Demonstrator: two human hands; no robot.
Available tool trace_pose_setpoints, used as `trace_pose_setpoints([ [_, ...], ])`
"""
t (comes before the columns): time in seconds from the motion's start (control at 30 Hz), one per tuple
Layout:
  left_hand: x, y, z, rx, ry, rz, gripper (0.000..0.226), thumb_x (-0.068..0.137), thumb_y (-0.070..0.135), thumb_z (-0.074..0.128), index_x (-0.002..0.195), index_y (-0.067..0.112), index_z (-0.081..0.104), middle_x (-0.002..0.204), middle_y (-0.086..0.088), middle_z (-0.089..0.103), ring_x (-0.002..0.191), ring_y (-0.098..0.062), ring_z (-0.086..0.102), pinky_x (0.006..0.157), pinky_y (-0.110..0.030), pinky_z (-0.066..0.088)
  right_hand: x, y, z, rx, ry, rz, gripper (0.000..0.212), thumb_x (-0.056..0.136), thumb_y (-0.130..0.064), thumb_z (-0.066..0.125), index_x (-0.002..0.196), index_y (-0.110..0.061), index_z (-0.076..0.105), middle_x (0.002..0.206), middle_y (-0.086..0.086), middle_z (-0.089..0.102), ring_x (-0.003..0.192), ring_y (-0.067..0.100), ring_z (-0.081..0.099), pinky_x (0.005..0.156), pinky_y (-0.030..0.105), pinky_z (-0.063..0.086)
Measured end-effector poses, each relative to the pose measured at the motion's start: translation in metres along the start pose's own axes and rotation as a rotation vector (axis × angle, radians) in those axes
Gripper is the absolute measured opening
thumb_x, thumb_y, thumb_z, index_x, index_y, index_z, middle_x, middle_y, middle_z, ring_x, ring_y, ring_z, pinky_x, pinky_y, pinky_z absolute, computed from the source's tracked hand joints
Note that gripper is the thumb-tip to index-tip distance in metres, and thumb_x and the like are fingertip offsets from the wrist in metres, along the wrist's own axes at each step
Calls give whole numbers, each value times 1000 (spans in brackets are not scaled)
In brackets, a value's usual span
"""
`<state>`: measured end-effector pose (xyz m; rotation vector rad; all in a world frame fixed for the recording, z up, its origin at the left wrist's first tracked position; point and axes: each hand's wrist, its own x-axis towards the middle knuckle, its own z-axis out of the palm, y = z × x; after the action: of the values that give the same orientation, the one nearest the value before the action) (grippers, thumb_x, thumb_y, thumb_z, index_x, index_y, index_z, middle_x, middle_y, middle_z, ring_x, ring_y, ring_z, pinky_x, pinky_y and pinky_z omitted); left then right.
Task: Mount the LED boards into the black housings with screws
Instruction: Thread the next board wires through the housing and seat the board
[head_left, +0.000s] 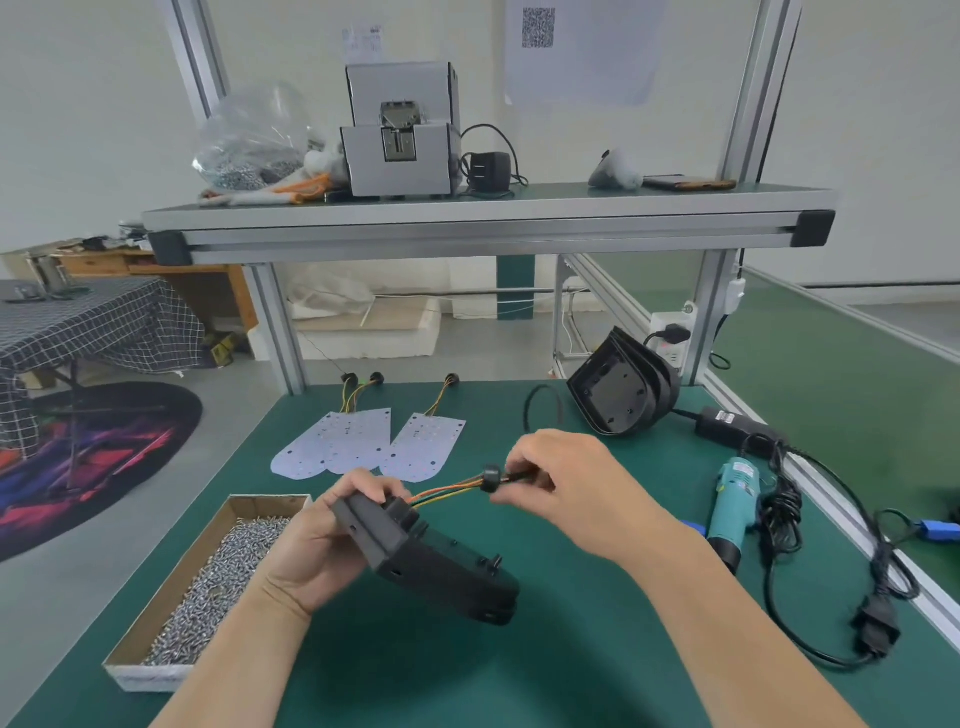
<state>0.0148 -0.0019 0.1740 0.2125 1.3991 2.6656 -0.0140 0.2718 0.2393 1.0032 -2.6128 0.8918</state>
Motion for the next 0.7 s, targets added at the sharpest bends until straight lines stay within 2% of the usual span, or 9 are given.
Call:
trace_pose_setpoints([
  [0.1, 0, 4, -1, -12, 74, -54, 36, 81, -12, 38, 72, 7, 67, 98, -23, 64, 95, -38, 63, 83, -50, 58, -2, -6, 1, -57, -42, -84, 27, 99, -41, 60, 84, -18, 58, 76, -7, 44, 70, 15, 44, 67, 35, 42],
  [0.2, 6, 17, 7, 112, 241, -100, 34, 88, -12, 41, 89, 4, 71, 113, -27, 65, 88, -34, 69, 74, -42, 61, -4, -13, 3, -30, -137, -54, 25, 106, -37, 45, 88, -20, 50, 83, -5, 43, 73, 20, 46, 71, 41, 45],
  [0.27, 11, 30, 16, 285, 415, -73, 40, 93, -17, 34, 108, 3, 66, 124, -22, 62, 98, -32, 66, 81, -38, 59, -4, -17, 5, -103, -162, -1, 28, 107, -40, 40, 85, -23, 42, 86, -4, 41, 72, 22, 47, 70, 43, 45],
  [0.33, 9, 48, 31, 564, 517, 123, 47, 91, -19, 37, 121, 9, 62, 124, -8, 65, 118, -28, 60, 96, -32, 49, -2, -24, 7, -185, -156, 11, 30, 107, -40, 38, 83, -24, 38, 85, -5, 39, 70, 21, 45, 69, 40, 41],
  [0.4, -4, 66, 57, 950, 297, 334, 54, 90, -3, 53, 132, 31, 57, 126, 14, 64, 129, -7, 52, 103, -20, 38, 2, -34, 8, -229, -130, -27, 27, 107, -35, 40, 82, -25, 39, 81, -8, 37, 71, 22, 41, 73, 39, 39],
  [0.5, -19, 57, 96, 1564, -231, 315, 77, 82, 21, 60, 150, 43, 31, 140, 29, 47, 131, 16, 33, 113, -11, 19, 7, -48, 9, -236, -104, -55, 20, 104, -29, 44, 87, -23, 52, 87, -6, 51, 76, 27, 48, 80, 43, 42],
  [0.57, -15, 34, 109, 1857, -230, 260, 79, 86, 16, 53, 156, 31, 19, 142, 15, 45, 130, 5, 35, 121, -30, 10, 9, -56, 10, -246, -131, -61, 17, 102, -25, 44, 106, -21, 60, 104, 0, 60, 86, 31, 57, 76, 41, 42],
  [0.6, -13, 27, 112, 1969, -156, 251, 67, 90, 14, 48, 152, 23, 25, 136, 8, 48, 126, -6, 39, 121, -36, 11, 9, -58, 11, -242, -148, -60, 17, 102, -23, 43, 110, -19, 57, 105, 2, 57, 86, 32, 57, 73, 40, 41],
  [0.7, -9, 23, 103, 2166, 34, 242, 13, 101, 26, 33, 105, 20, 44, 99, 7, 48, 93, -18, 42, 105, -34, 28, 8, -62, 11, -229, -174, -61, 14, 104, -19, 39, 91, -18, 44, 89, -1, 43, 76, 30, 46, 69, 41, 37],
])
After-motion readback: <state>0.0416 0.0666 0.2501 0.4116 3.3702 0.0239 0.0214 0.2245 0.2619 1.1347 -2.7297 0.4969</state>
